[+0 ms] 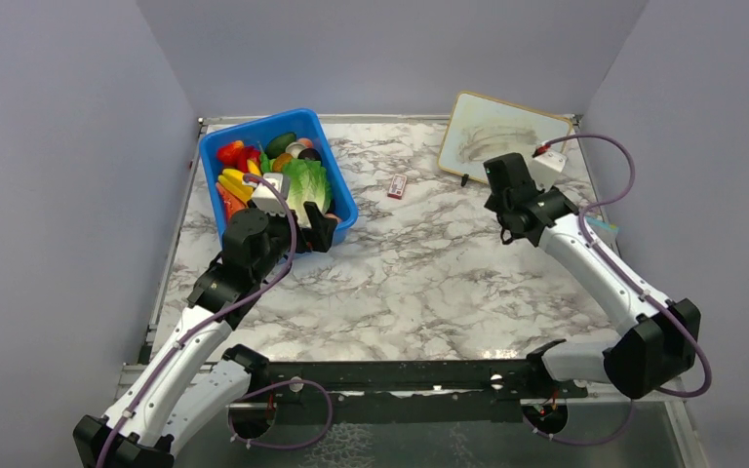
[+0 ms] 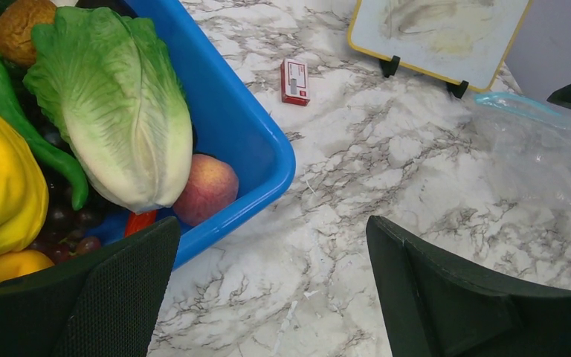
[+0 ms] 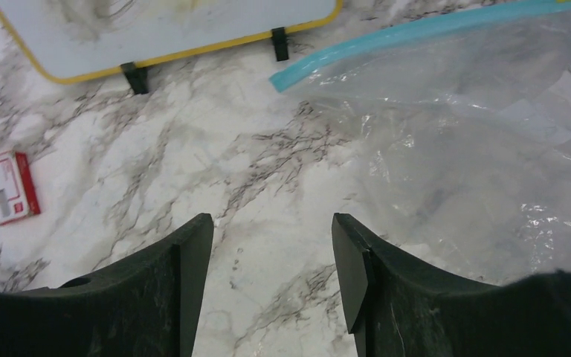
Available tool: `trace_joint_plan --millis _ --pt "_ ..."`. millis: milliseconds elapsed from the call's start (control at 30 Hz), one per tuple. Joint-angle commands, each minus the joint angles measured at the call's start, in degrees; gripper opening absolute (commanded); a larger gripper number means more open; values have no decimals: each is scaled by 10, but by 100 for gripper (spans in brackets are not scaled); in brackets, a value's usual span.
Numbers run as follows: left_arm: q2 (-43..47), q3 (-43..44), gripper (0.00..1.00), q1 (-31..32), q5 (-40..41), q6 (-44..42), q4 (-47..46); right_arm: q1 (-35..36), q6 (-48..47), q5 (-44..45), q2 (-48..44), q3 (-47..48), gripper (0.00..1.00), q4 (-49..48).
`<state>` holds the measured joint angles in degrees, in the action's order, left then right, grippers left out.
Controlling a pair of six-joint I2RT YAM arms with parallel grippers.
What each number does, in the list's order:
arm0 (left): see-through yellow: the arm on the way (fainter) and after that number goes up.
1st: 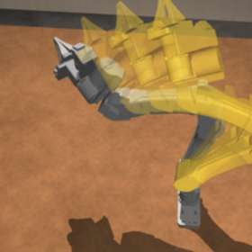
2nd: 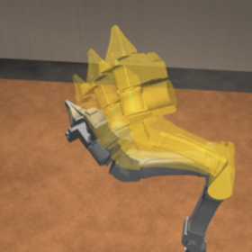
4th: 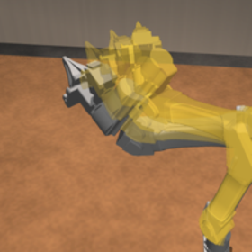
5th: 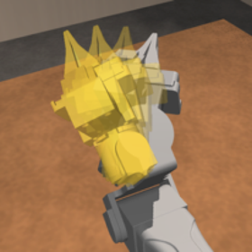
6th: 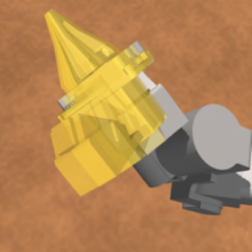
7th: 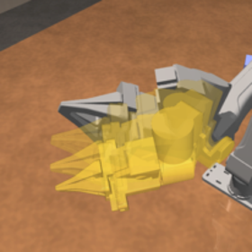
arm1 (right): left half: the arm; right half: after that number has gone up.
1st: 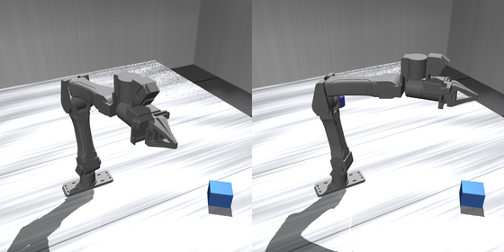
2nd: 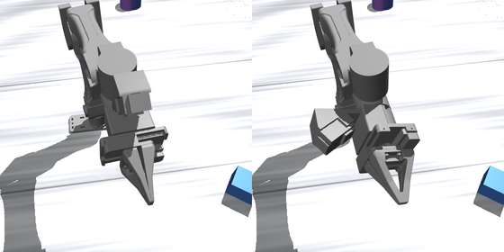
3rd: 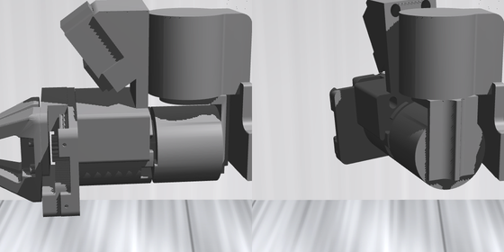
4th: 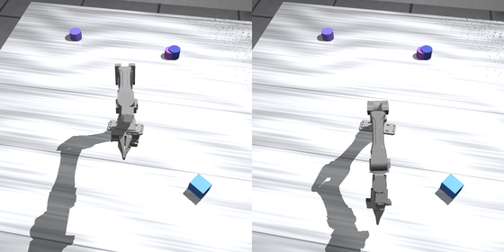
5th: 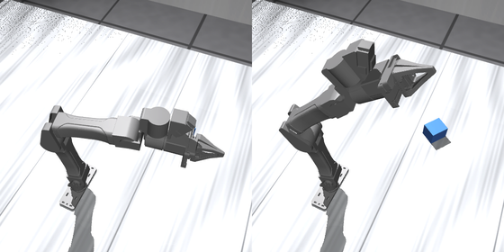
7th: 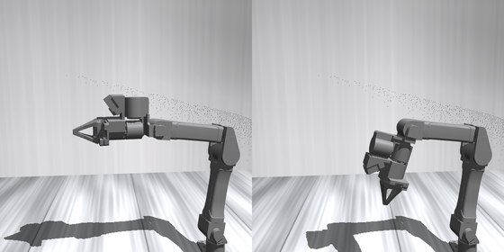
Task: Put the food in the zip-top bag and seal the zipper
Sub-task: Pick up the zipper food storage bag at the center of the board.
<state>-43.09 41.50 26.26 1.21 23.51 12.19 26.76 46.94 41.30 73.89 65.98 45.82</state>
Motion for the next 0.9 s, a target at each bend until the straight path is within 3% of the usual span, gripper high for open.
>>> trace_joint_plan --millis 0,533,733,867 --pt "4 -2 100 1 13 6 5 -50 38 3 27 14 59 -23" --pt "17 -5 100 1 10 1 10 -181 145 -46 196 75 58 -66" --pt "20 -3 100 1 13 0 14 -211 215 -71 255 110 59 -16" --pt "20 -2 100 1 13 -2 14 -222 219 -75 288 127 66 -11"
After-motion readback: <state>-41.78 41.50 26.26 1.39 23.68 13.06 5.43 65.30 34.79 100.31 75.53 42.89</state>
